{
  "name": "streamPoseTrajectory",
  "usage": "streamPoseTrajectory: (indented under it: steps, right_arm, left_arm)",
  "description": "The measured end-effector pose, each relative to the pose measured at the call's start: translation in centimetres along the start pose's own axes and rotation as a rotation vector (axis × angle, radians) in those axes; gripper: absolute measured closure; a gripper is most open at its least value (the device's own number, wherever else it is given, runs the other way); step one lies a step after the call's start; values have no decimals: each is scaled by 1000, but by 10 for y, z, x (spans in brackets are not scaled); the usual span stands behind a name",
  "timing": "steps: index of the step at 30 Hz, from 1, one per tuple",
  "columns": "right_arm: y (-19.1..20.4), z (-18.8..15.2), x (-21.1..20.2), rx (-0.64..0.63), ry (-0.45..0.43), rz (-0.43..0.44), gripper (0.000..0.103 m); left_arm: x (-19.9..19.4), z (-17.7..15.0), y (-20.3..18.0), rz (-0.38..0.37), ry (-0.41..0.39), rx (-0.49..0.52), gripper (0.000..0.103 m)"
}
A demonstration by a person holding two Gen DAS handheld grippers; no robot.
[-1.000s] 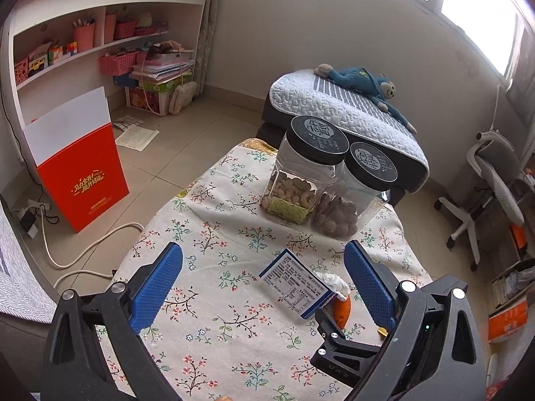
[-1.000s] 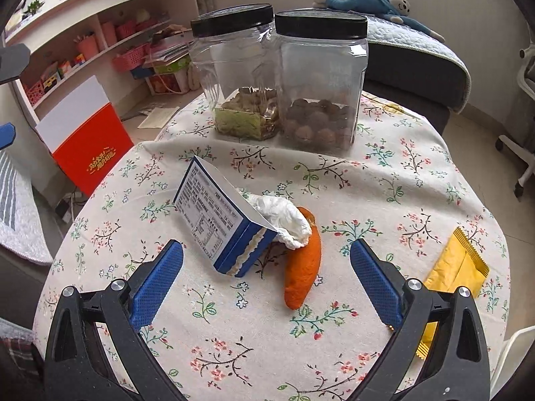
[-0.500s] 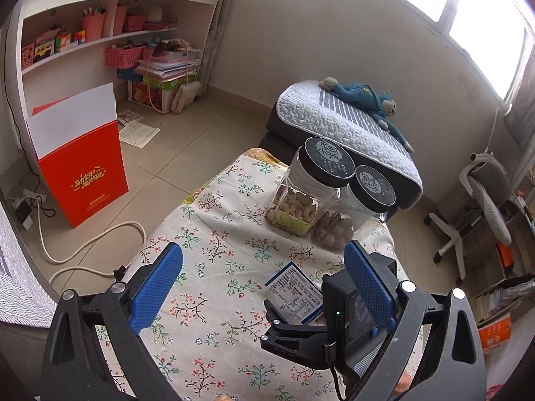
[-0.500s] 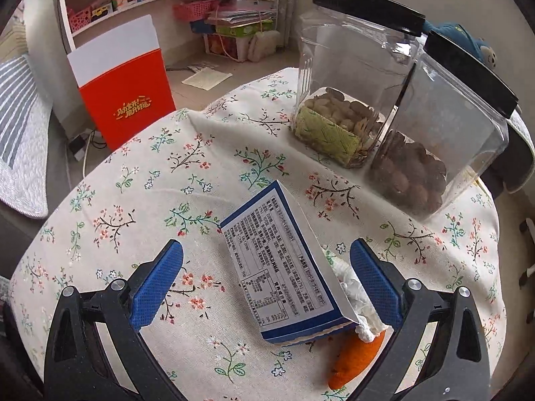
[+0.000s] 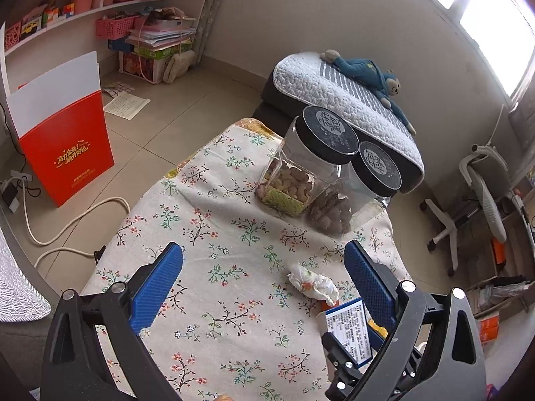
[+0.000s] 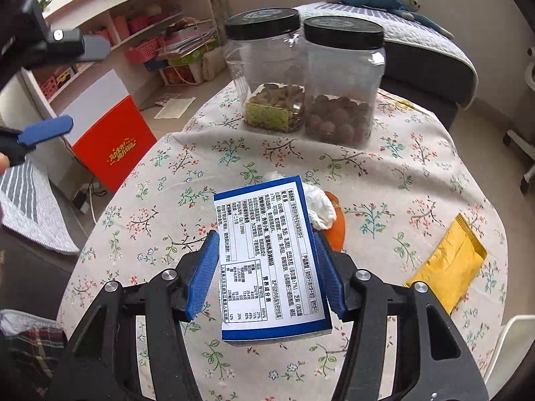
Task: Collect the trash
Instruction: 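Grasp the small white printed box with the right gripper while the left grasps the rolled white diaper, then lift the box and diaper bundle and carry both over the wastebasket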
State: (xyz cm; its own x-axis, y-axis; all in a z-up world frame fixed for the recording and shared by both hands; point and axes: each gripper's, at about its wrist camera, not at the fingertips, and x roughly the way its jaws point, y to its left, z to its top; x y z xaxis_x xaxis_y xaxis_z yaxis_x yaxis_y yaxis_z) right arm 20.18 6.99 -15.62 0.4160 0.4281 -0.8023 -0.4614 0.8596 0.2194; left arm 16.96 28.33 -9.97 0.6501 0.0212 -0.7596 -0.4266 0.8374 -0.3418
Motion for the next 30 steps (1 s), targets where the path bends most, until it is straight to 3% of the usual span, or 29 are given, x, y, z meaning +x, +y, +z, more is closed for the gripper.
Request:
streamPoseTrajectory:
  steps: [4,7,11,14,16,17,19,21,24,30]
  right_arm:
    - [-46,-16,-56,219,-110,-5,48]
    - [-74,-27,-72,298,-162,-38,48]
    - [-97,-32,-72,350,-152,-35,48]
    - [-103,-31,-79,345,-158,-22,48]
    - [-103,-32,-87,324,-173,-39,47]
    - [-104,-33,-92,313,-179,-48,47]
    - [-105,-33,-99,287,-189,-81,47]
    - [-108,-34,-105,265,-198,-108,47]
    - [-113,-34,-115,269,-218,-103,47]
    - [-107,-33,-128,254,-262,-95,47]
  left_arm:
    - [46,-18,-39,-15,115,107,9]
    - [86,-31,-67,-14,175,172,9]
    - [132,-48,-78,-14,260,75,9]
    - [158,-60,-78,37,304,-18,18]
    - [171,-64,-78,58,314,-50,30]
    - [178,-67,-78,67,328,-56,43]
    - [179,-70,-81,95,293,-27,52]
    - [177,-70,-78,69,285,-29,54]
    - [165,-68,-67,15,265,-70,55]
    - [109,-48,-60,23,145,-13,55]
